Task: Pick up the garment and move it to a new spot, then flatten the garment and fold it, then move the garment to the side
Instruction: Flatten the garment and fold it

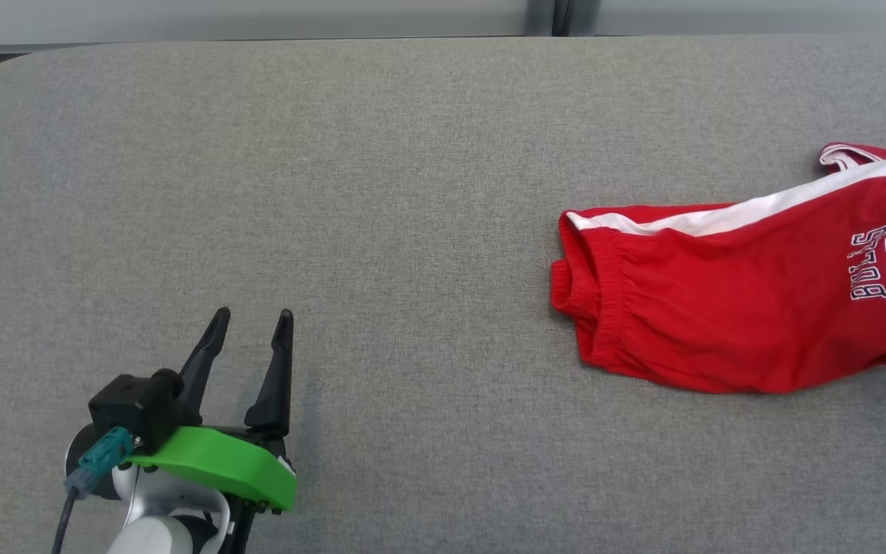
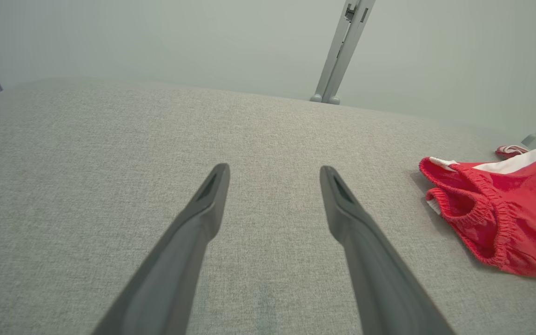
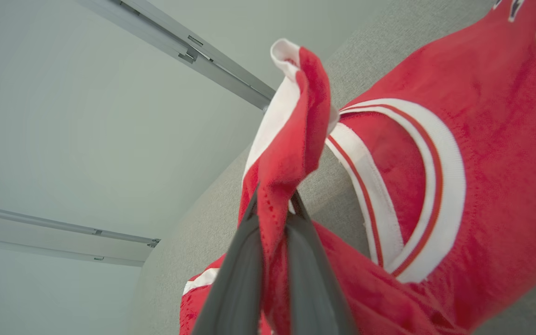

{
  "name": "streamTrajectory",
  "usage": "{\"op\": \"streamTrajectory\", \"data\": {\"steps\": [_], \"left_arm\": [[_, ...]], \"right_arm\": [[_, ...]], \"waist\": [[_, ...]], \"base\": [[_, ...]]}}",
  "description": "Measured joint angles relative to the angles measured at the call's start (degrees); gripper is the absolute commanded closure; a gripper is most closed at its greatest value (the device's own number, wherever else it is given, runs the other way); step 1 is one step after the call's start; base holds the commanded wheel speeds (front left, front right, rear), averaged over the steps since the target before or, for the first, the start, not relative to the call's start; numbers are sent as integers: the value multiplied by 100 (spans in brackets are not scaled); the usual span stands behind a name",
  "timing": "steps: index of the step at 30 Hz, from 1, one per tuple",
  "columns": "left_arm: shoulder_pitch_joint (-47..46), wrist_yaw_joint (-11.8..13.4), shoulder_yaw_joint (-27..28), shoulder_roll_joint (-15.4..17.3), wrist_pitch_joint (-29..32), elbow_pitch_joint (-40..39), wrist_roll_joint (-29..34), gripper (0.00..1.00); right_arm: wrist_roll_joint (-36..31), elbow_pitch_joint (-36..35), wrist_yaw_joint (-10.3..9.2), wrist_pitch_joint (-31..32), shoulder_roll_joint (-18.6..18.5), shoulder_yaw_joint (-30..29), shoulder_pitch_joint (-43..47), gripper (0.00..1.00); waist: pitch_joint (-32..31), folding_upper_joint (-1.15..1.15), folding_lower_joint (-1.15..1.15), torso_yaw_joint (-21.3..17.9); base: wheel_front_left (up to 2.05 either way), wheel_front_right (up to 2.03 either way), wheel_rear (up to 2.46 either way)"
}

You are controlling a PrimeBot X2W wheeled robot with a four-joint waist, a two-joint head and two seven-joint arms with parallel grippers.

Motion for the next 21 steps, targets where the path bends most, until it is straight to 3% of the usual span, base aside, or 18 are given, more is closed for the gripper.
{"op": "streamTrajectory", "data": {"steps": [3, 9, 12, 21], "left_arm": [[62, 0, 141, -37, -5, 20, -67, 0], [98, 0, 92, -94, -44, 65, -131, 0], [87, 0, 66, -93, -37, 42, -131, 0], [86, -2, 71, -49, 7, 42, -131, 0]], "right_arm": [[-75, -345, 1, 188, -27, 290, 9, 100], [-592, -1113, 38, 652, 415, 1400, -21, 100], [-851, -1274, 8, 665, 617, 1663, -89, 100], [-1545, -1136, -584, 382, 1169, 1995, -545, 100]], "waist": [[-2, 0, 0, 11], [14, 0, 0, 20], [41, 0, 0, 42], [150, 0, 0, 59]], "base": [[0, 0, 0], [0, 0, 0], [0, 0, 0], [0, 0, 0]]}}
